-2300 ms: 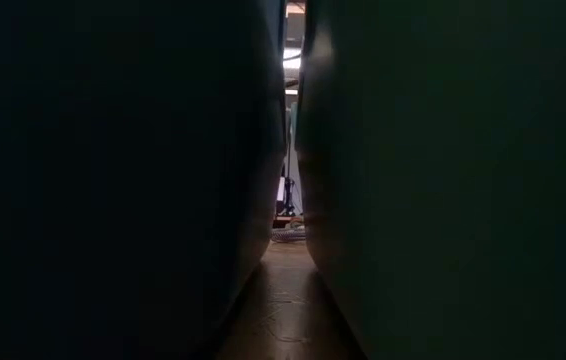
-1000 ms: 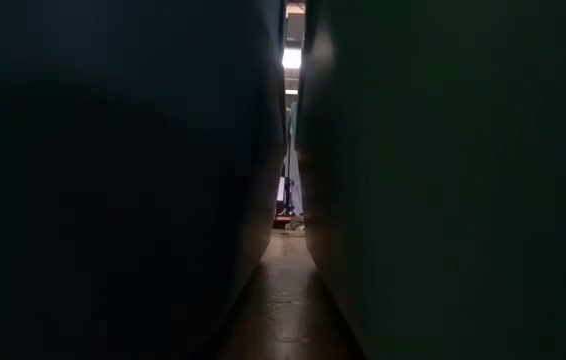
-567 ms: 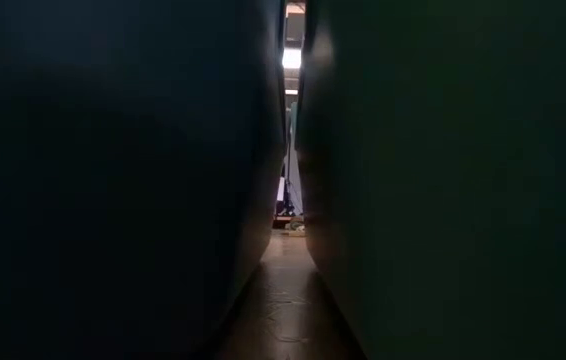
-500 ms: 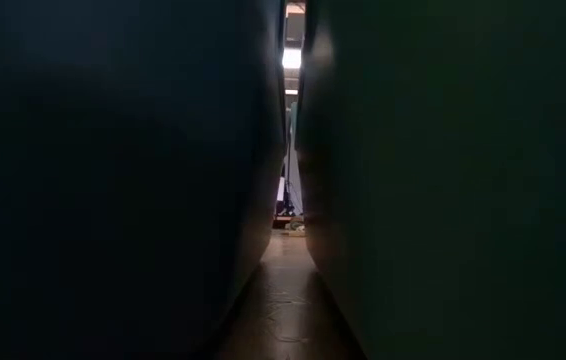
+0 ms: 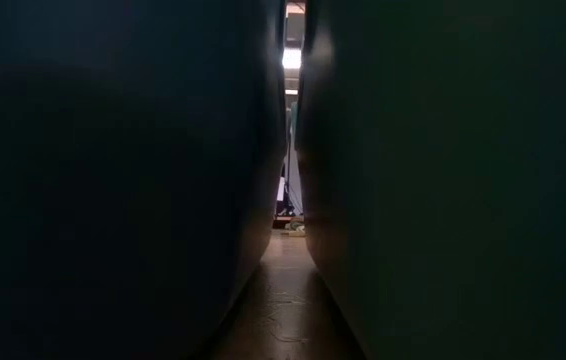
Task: Pick and place USB-C Cables
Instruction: Put the black and white charger cable into the green container, then put the black and blue charger cable into the green container
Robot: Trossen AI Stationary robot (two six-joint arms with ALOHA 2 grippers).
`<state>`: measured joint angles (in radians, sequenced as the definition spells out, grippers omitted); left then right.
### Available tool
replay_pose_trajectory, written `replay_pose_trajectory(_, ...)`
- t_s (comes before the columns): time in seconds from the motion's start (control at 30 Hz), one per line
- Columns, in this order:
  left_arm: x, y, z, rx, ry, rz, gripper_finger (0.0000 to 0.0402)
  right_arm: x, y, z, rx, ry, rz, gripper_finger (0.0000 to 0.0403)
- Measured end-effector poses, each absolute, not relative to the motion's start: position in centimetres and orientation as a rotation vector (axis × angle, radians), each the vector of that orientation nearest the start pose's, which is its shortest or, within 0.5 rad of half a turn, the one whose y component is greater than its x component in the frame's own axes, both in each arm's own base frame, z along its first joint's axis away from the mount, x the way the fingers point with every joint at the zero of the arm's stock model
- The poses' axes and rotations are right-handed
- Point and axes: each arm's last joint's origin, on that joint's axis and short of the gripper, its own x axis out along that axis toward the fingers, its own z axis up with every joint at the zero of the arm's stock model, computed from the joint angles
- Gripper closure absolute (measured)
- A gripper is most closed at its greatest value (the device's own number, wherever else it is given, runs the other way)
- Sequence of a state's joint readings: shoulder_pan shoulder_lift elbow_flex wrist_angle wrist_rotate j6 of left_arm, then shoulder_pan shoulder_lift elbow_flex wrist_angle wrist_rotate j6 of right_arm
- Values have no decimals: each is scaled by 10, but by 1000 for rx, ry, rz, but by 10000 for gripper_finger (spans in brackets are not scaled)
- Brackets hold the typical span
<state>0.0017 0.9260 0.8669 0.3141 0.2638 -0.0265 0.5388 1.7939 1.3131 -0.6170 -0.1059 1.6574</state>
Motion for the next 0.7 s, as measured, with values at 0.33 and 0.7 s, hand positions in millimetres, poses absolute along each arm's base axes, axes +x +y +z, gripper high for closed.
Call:
replay_pose_trajectory(0.33, 202, -7, 384, 28, -256, -261, 309, 313, 198, 211, 1244, 1207, -393, 323)
replay_pose_trajectory(0.7, 202, -7, 384, 30, -257, -260, 309, 324, 197, 229, 1173, 1076, -329, 217)
